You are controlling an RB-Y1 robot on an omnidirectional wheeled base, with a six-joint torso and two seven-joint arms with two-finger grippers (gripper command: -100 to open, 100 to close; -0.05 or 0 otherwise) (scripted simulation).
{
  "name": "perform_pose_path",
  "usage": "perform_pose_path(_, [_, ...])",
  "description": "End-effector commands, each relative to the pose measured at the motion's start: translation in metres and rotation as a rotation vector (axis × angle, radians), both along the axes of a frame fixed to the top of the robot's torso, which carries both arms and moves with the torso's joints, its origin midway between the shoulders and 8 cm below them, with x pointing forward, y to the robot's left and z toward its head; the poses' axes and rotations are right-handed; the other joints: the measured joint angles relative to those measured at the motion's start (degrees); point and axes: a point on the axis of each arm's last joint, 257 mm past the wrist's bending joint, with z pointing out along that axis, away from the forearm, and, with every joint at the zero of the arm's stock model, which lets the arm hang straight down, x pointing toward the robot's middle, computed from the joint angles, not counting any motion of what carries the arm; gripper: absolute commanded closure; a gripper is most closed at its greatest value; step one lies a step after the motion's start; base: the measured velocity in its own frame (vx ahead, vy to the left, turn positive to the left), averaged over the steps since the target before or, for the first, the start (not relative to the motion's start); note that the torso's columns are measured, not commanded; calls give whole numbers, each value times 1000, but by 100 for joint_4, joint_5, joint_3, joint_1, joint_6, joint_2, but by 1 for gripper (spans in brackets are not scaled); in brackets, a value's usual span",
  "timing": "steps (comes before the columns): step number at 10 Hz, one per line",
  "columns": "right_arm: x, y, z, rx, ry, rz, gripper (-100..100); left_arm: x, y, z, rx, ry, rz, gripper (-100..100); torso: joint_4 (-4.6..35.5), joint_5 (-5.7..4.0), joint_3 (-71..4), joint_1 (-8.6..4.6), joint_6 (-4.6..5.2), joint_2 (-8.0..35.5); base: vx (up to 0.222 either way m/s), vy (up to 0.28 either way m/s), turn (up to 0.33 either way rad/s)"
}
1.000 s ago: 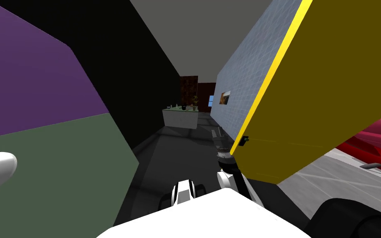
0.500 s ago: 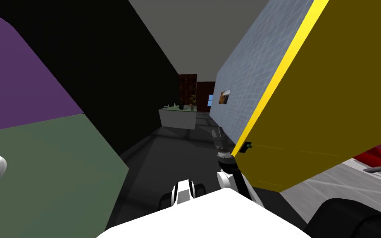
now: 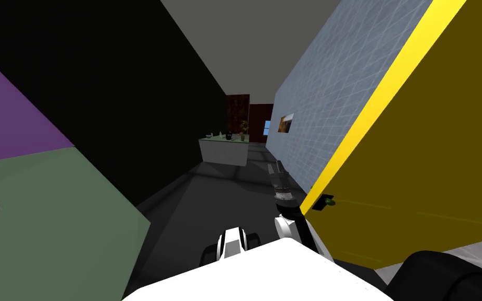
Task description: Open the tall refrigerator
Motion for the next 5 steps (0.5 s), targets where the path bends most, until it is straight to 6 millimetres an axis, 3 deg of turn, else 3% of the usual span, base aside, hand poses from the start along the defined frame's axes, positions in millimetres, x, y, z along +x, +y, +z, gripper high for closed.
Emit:
perform_pose_path(1, [0, 0, 0, 0, 0, 0, 0, -19, 7, 8, 24, -7, 75, 100, -2, 1, -5, -1, 1, -11, 272, -185, 27])
perform_pose_path(5, [0, 0, 0, 0, 0, 0, 0, -37, 12, 10, 32, -9, 150, 100, -6, -6, -13, 4, 5, -11, 227, -144, 16])
